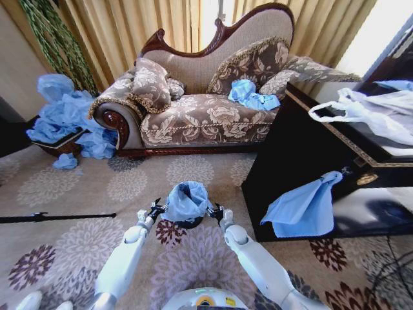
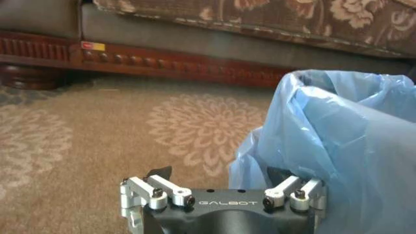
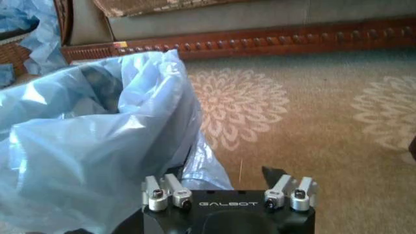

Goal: Place a garbage bag over the trash bin.

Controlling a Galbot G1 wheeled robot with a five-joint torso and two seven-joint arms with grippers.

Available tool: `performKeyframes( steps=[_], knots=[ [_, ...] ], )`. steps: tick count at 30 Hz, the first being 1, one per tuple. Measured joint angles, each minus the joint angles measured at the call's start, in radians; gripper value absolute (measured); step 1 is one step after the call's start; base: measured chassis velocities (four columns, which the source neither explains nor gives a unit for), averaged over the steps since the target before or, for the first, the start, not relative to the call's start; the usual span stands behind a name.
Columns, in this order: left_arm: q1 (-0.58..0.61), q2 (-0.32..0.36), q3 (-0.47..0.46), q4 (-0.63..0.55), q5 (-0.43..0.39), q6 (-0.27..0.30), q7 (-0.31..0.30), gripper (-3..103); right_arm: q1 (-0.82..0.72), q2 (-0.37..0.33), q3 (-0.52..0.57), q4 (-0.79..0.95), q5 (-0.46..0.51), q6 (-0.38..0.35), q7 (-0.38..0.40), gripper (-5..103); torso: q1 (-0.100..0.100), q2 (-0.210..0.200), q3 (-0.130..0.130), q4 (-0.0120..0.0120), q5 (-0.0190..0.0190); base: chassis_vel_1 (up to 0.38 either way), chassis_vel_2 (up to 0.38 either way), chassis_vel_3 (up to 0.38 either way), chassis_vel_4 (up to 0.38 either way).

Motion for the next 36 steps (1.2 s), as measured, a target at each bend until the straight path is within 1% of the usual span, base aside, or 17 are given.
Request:
performKeyframes(
  steps=[3,5,7,10,14,17,24,31,36],
  knots=[
    [-0.004,0.010,0.000,0.006,-0.063,-0.008,0.015,100,0.000,-0.001,-0.005,0.018,0.016,-0.005,0.009,95,0.000,0.000,0.000,0.0005,0.0004,0.000,0.000,0.000,0.000],
    [-0.006,0.011,0.000,0.007,-0.075,-0.010,0.018,100,-0.001,-0.001,-0.006,0.022,0.020,-0.006,0.010,95,0.000,0.000,0.000,0.0005,0.0004,0.000,0.000,0.000,0.000],
    [-0.010,0.017,-0.001,0.010,-0.113,-0.013,0.029,100,-0.006,-0.005,-0.008,0.041,0.030,-0.010,0.013,100,0.000,0.000,0.000,0.0002,0.0004,0.000,0.000,0.000,0.000],
    [-0.010,0.020,-0.003,0.010,-0.121,-0.015,0.034,100,-0.009,-0.010,-0.010,0.052,0.035,-0.013,0.014,100,0.000,0.000,0.000,0.0003,0.0004,0.000,0.000,0.000,0.000],
    [0.003,0.030,-0.007,-0.011,-0.135,-0.023,0.054,100,-0.021,-0.034,-0.017,0.084,0.049,-0.019,0.017,100,0.000,0.000,0.000,0.0003,0.0004,0.000,0.000,0.000,0.000],
    [0.026,0.031,-0.023,-0.042,-0.136,-0.041,0.065,100,-0.037,-0.054,-0.020,0.111,0.054,-0.022,0.019,100,0.000,0.000,0.000,0.0004,0.0004,0.000,0.000,0.000,0.000],
    [0.069,0.017,-0.049,-0.106,-0.110,-0.064,0.066,100,-0.070,-0.068,-0.021,0.135,0.047,-0.018,0.021,100,0.000,0.000,0.000,0.0003,0.0003,0.000,0.000,0.000,0.000],
    [0.103,0.021,-0.080,-0.161,-0.082,-0.060,0.062,100,-0.097,-0.092,-0.021,0.167,0.037,-0.012,0.023,100,0.000,0.000,0.000,0.0002,0.0004,0.000,0.000,0.000,0.000],
    [0.117,0.020,-0.102,-0.166,-0.074,-0.059,0.054,100,-0.107,-0.095,-0.018,0.178,0.035,-0.009,0.025,100,0.000,0.000,0.000,0.0000,0.0003,0.000,0.000,0.000,0.000]
  ],
)
